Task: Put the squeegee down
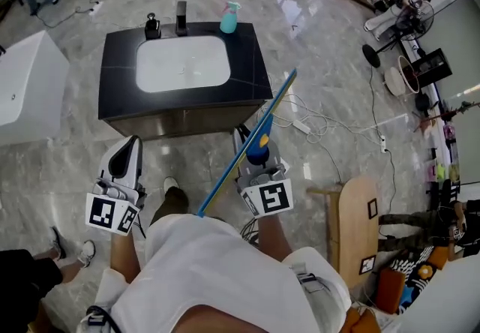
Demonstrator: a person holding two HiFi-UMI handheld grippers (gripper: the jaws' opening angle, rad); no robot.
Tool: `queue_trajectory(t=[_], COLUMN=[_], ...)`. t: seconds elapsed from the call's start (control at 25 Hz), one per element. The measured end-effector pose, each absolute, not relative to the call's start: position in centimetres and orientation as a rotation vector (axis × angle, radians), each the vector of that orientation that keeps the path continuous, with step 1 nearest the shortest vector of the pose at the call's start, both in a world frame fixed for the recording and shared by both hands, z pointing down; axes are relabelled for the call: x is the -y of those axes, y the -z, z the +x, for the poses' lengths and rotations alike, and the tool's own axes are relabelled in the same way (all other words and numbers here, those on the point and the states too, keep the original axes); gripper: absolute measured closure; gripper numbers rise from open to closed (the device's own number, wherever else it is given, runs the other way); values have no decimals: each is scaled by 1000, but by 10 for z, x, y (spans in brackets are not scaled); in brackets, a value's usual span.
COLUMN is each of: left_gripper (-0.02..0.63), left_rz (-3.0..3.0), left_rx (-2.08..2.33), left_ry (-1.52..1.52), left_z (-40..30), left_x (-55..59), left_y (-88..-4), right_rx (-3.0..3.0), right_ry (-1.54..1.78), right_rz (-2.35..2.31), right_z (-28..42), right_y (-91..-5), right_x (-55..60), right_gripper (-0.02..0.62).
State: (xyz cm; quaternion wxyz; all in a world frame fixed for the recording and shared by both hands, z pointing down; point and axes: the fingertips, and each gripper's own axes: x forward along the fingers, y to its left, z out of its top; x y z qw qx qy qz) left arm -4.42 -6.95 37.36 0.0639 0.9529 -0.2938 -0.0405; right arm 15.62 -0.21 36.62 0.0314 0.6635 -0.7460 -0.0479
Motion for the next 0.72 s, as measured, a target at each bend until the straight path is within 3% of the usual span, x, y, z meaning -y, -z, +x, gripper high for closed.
queue_trajectory(t=[0.28, 0.72], left_gripper=[600, 600], left_rz=[2861, 2808], left_rx=[899, 1003], left_ry=[124, 118], left_z=[-69, -52], left_x=[144, 193], left_y=[-378, -387], right_rx=[2282, 2371], right_ry=[112, 67], right_rz=[2025, 1860], right_z=[134, 144], right_y=[-374, -395], right_x=[71, 152], right_gripper=[558, 558])
